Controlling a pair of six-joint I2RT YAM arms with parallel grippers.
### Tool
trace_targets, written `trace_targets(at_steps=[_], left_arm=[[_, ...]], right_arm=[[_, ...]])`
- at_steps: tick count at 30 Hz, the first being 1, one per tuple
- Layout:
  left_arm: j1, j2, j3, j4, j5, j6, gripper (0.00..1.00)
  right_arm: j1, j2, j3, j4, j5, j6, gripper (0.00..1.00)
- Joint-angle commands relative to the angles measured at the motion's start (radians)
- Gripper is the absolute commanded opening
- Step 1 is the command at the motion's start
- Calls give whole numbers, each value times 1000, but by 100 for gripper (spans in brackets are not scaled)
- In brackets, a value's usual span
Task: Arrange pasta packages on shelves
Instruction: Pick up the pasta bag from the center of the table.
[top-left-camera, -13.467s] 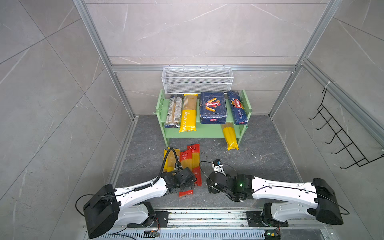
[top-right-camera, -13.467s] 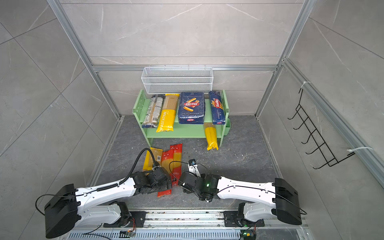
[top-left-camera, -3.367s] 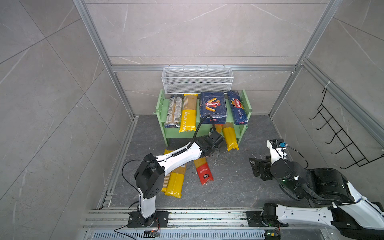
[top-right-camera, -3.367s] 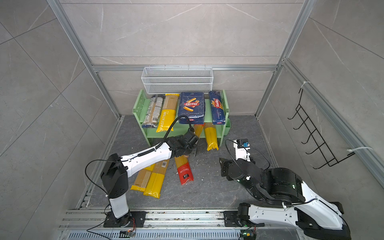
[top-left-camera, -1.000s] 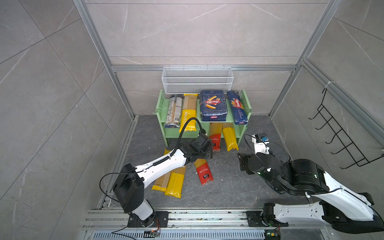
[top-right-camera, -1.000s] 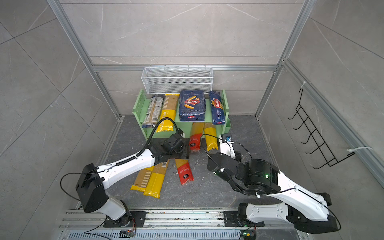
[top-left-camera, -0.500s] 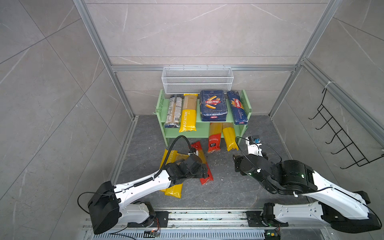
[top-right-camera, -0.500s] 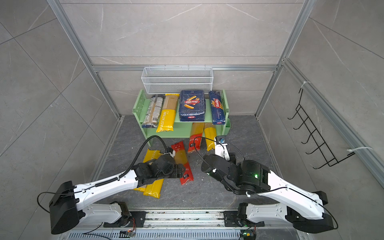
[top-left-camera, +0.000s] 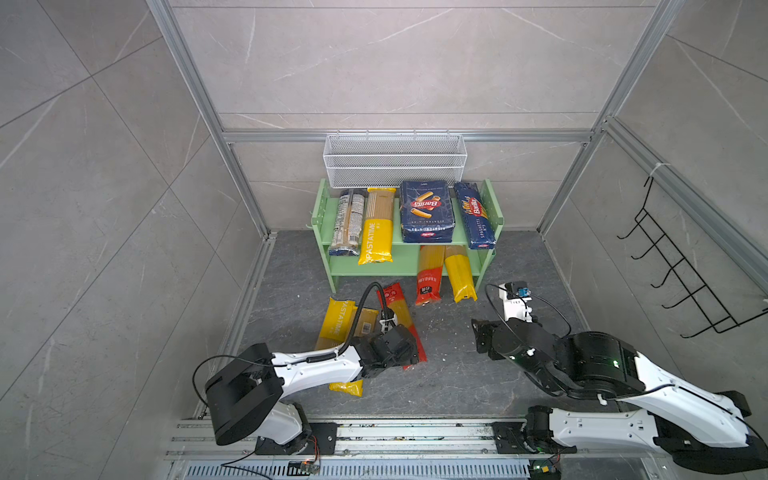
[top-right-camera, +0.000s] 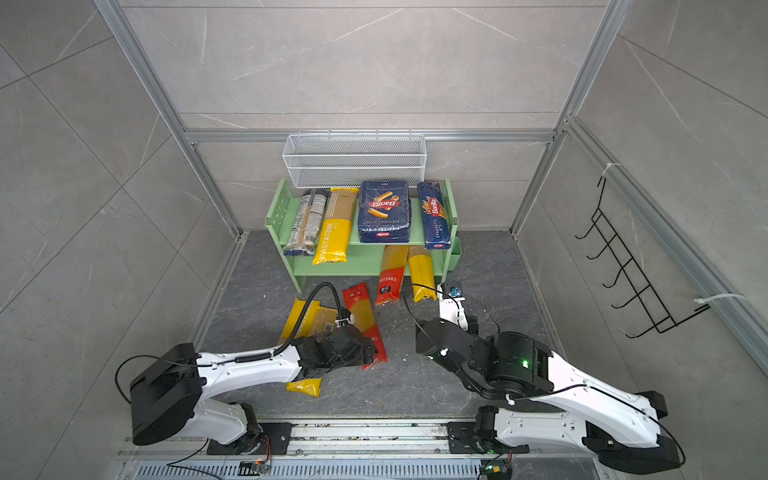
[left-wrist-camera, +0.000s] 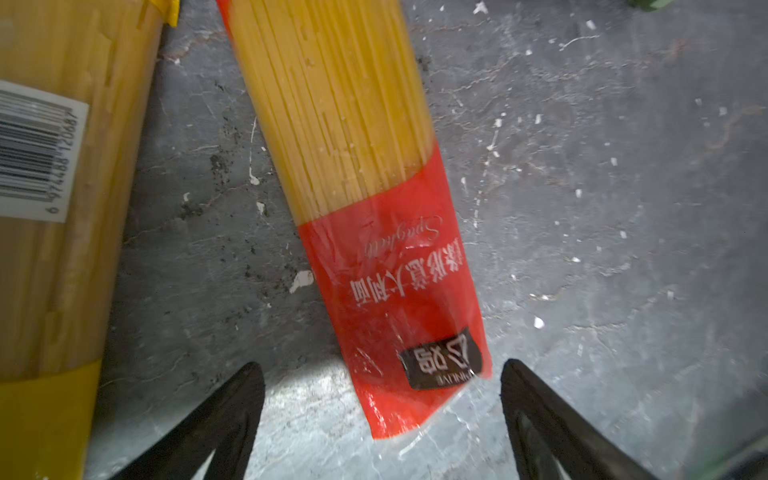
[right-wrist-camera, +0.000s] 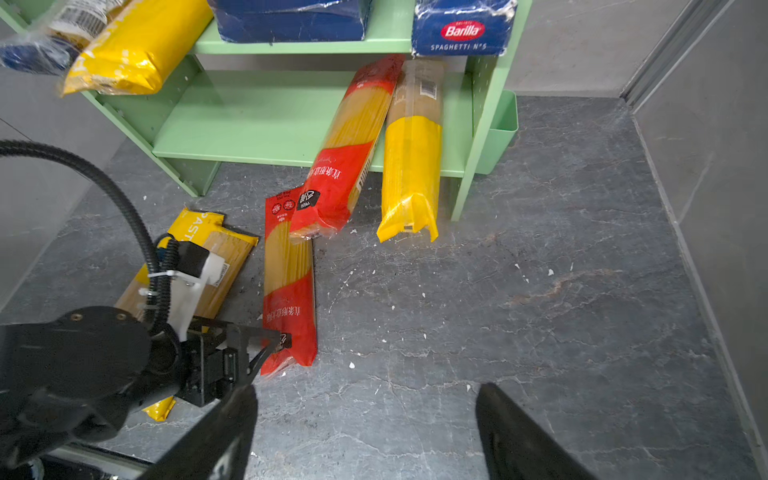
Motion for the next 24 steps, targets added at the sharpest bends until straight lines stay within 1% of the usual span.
trace_targets(at_steps=[1, 8, 14, 24], left_arm=[[-20, 49, 58, 38, -69, -35, 92], [-21, 154, 138, 21, -86, -51, 96], [-19, 245, 230, -44, -91, -50, 96], [-18, 301, 258, -147, -84, -108, 95]], right_arm=[[-3, -7, -15, -27, 1, 22, 85], [-3, -62, -32, -27, 5, 1, 85], [-3, -103, -31, -50, 12, -9, 85], [-3, -131, -17, -80, 25, -24, 84]])
